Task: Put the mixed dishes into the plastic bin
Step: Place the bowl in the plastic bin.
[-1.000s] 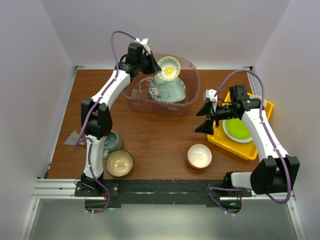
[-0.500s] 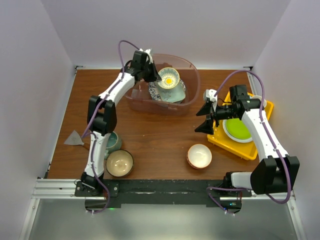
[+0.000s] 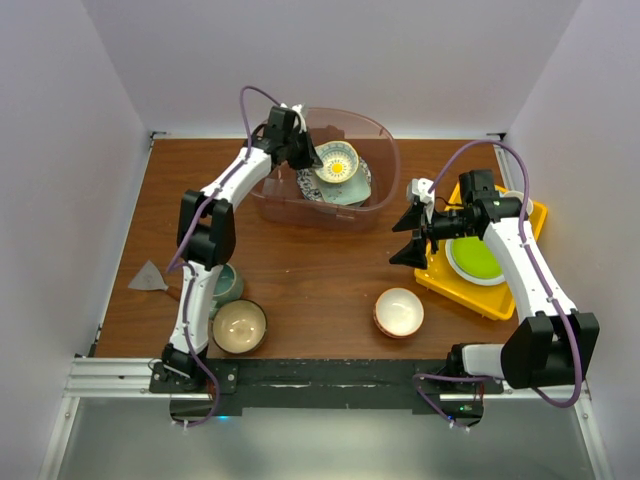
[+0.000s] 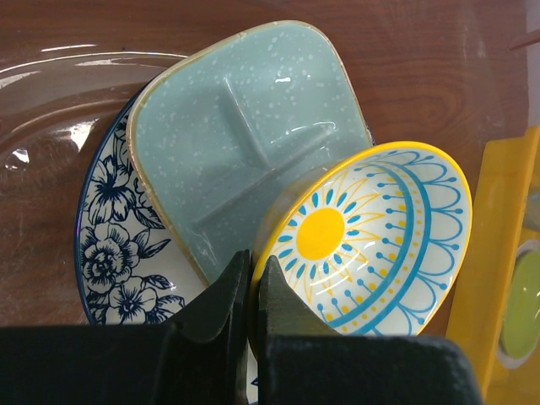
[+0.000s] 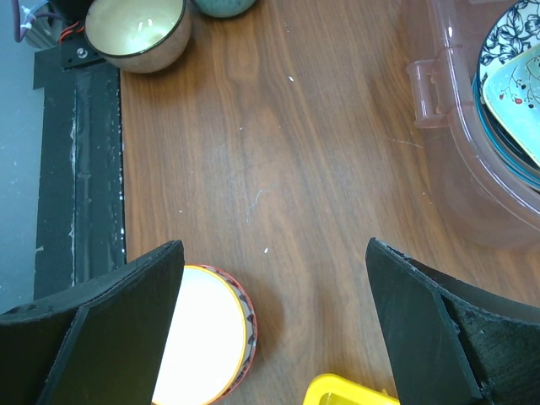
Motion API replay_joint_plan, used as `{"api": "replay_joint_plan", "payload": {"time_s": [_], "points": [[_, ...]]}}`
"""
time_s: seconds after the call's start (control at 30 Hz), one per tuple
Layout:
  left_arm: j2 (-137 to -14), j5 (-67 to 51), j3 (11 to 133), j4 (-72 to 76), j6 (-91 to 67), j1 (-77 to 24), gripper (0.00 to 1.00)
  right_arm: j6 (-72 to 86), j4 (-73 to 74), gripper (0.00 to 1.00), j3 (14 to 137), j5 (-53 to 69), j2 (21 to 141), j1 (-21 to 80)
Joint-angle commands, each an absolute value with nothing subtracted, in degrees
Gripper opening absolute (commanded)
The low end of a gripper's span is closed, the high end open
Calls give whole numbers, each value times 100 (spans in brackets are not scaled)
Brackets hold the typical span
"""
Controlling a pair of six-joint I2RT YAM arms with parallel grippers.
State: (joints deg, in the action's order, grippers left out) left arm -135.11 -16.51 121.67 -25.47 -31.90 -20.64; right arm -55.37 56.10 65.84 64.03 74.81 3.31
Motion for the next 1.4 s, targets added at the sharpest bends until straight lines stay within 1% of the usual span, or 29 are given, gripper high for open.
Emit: {"api": "replay_joint_plan", "payload": {"time_s": [0.0,0.1,0.4,0.7,0.8,0.83,0.9,0.93,1.0,1.03,1.1,1.13,1.23,1.37], "points": [[-13456,-1784,12173,-2355,-3182,-2083,5,-5511,5502,93,6548,6486,7295,308],[-13412,-1775,12103,-2347,-3164,-2083,7,-5502,5502,93,6548,6486,7286,308],[-13245,-1740,12032,-2355,-3129,-2083,19,-5502,5502,93,6539,6478,7260,308],[-13008,-1688,11892,-2347,-3050,-2074,36,-5493,5484,93,6539,6460,7233,308],[-12885,-1644,11857,-2355,-2980,-2057,45,-5484,5476,93,6539,6442,7233,316],[-12780,-1609,11822,-2347,-2962,-2057,51,-5484,5467,93,6539,6434,7242,308],[-12639,-1582,11751,-2312,-2883,-2030,56,-5484,5467,93,6539,6407,7233,308],[-12473,-1565,11647,-2233,-2857,-2022,62,-5476,5467,93,6539,6399,7233,308],[-12271,-1556,11497,-2128,-2769,-1987,67,-5476,5449,93,6539,6364,7216,308],[-12069,-1547,11331,-1996,-2742,-1978,73,-5467,5441,93,6530,6355,7216,308],[-11875,-1529,11163,-1881,-2663,-1943,78,-5449,5414,93,6513,6302,7198,308],[-11691,-1503,11023,-1785,-2637,-1934,83,-5441,5397,93,6513,6293,7198,316],[-11375,-1459,10812,-1670,-2558,-1890,89,-5432,5370,93,6495,6258,7190,308],[-10970,-1380,10548,-1547,-2444,-1863,93,-5440,5335,93,6478,6196,7163,308]]}}
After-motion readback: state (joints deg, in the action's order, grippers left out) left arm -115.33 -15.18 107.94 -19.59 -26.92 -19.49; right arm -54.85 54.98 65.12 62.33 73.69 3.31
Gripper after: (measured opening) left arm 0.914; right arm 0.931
